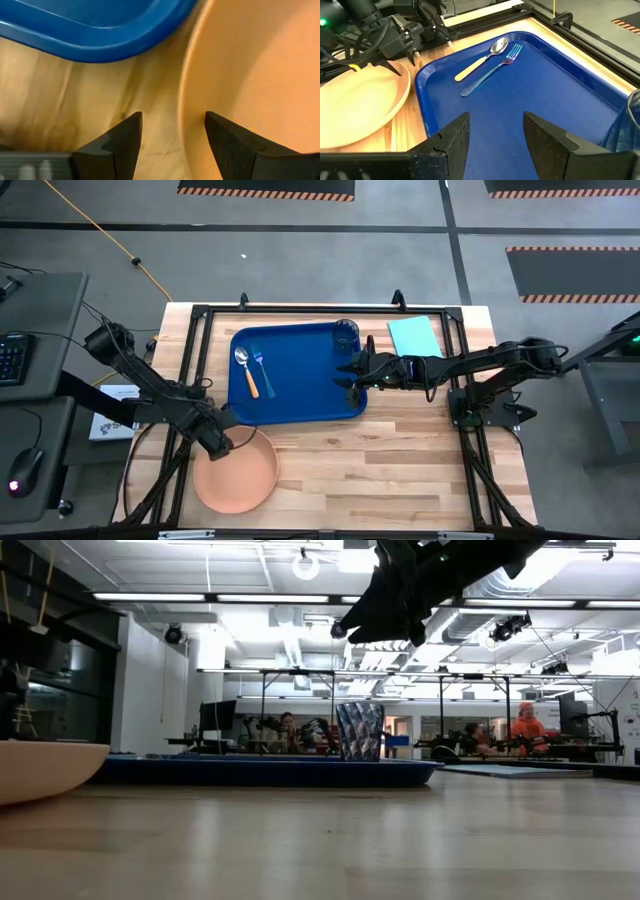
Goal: Pick and place plate/cup/fork/spoon on tray
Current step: Put the orange plate to the right of the blue fork on the blue serving tray
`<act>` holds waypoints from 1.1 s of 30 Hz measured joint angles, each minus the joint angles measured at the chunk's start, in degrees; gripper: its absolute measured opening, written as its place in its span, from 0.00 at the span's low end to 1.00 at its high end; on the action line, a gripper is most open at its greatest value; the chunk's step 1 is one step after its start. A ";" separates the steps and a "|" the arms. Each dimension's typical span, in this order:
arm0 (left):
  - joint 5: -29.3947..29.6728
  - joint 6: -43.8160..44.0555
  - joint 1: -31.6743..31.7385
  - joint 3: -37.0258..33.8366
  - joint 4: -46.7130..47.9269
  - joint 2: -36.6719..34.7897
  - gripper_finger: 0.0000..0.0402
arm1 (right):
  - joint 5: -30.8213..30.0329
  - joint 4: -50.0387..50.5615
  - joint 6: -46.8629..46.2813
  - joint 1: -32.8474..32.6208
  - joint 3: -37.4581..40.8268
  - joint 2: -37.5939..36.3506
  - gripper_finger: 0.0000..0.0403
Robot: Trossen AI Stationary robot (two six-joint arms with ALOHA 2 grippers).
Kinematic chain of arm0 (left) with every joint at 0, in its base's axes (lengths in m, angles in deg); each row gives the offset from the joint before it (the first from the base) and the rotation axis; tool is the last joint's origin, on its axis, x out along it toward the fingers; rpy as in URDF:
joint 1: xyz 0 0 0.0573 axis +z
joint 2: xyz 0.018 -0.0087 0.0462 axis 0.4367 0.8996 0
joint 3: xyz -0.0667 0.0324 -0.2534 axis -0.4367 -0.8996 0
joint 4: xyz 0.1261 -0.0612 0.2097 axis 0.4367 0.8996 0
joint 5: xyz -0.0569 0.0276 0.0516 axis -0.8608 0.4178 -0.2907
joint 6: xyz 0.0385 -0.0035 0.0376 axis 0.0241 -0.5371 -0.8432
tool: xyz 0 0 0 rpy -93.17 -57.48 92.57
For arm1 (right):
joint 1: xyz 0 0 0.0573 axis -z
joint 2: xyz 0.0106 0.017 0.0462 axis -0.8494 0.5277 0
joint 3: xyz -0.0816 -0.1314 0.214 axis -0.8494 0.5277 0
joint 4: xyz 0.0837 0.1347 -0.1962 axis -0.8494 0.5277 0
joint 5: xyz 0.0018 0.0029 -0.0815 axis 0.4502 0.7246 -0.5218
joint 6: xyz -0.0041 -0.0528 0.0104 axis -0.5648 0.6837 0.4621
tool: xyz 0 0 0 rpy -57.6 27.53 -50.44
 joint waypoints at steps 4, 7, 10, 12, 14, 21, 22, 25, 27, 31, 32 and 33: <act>-1.68 -2.02 0.00 0.01 -1.38 -0.06 0.44 | 0.00 -0.04 0.00 0.00 0.00 0.00 0.43; -3.40 -2.82 0.00 -0.02 -1.20 -0.06 0.31 | 0.00 -0.04 0.00 0.00 0.00 0.00 0.43; -5.77 -4.71 0.02 0.57 -0.94 -0.09 0.12 | 0.00 -0.04 0.00 0.00 0.00 0.00 0.43; -6.99 -5.49 0.04 1.74 -1.69 -0.50 0.04 | 0.00 -0.04 0.00 0.00 0.00 0.00 0.43; -7.95 -7.11 -0.03 3.12 -1.22 -1.26 0.04 | 0.00 -0.04 0.00 0.00 0.00 0.00 0.43; -2.39 -11.93 0.91 11.30 1.67 -5.11 0.01 | 0.00 -0.05 0.00 0.00 0.00 0.00 0.43; -0.10 -13.64 1.60 12.69 2.15 -5.67 0.01 | 0.00 -0.09 0.00 0.00 0.00 0.00 0.43; 8.40 -19.41 5.07 16.83 3.87 -6.36 0.01 | 0.00 -0.88 0.00 0.00 0.00 0.00 0.43; 15.45 -22.84 8.59 18.64 6.19 -6.20 0.01 | 0.02 -1.21 0.00 0.00 0.00 0.00 0.43; 30.27 -28.68 17.64 21.37 4.44 -6.25 0.01 | 0.02 -1.46 0.02 0.00 0.00 0.00 0.43; 33.41 -31.21 20.02 21.54 3.95 -6.29 0.01 | 0.03 -1.44 0.00 0.00 0.00 0.00 0.43; 36.15 -34.12 22.31 21.51 3.44 -6.29 0.01 | 0.09 -1.42 0.00 0.00 0.00 0.00 0.43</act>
